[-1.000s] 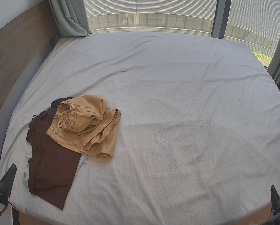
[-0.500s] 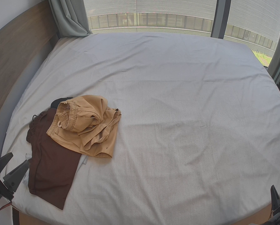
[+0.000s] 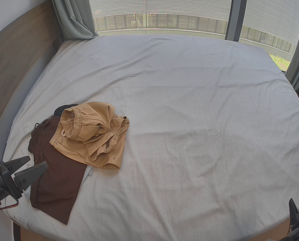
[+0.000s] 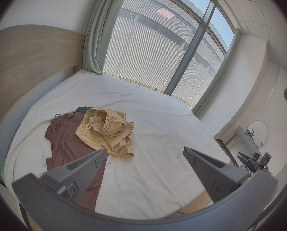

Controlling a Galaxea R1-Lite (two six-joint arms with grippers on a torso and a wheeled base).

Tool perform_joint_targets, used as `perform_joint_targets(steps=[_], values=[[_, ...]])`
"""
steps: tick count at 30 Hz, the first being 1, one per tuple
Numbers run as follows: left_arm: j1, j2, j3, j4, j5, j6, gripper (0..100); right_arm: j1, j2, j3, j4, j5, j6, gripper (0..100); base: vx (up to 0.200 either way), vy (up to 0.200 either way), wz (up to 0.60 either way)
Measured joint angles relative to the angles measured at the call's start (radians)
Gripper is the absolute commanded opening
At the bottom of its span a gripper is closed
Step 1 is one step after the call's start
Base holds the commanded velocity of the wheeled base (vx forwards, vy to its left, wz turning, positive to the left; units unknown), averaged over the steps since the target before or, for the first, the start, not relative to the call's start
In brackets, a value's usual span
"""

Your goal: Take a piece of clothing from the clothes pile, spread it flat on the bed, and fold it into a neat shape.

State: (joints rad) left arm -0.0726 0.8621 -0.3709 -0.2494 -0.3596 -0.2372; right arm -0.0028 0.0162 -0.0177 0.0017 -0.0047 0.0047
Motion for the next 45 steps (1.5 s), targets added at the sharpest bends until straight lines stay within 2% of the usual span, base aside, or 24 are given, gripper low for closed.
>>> perform_joint_targets(steps=[6,12,23,45], values=[[0.084,0.104,-0.016,-0.079,-0.086,0.004,100,0.000,0.000,0.000,0.000,0.000,0.000,100,0.000,0.000,0.00],[0.133,0.207,-0.021,-0.159,-0.115,0.009,100,0.000,0.000,0.000,0.000,0.000,0.000,100,0.000,0.000,0.00],[0.145,0.379,-0.036,-0.299,-0.121,0.009,100,0.000,0.000,0.000,0.000,0.000,-0.001,100,0.000,0.000,0.00],[0.146,0.701,-0.196,-0.426,-0.124,0.011,100,0.000,0.000,0.000,0.000,0.000,-0.003,100,0.000,0.000,0.00]])
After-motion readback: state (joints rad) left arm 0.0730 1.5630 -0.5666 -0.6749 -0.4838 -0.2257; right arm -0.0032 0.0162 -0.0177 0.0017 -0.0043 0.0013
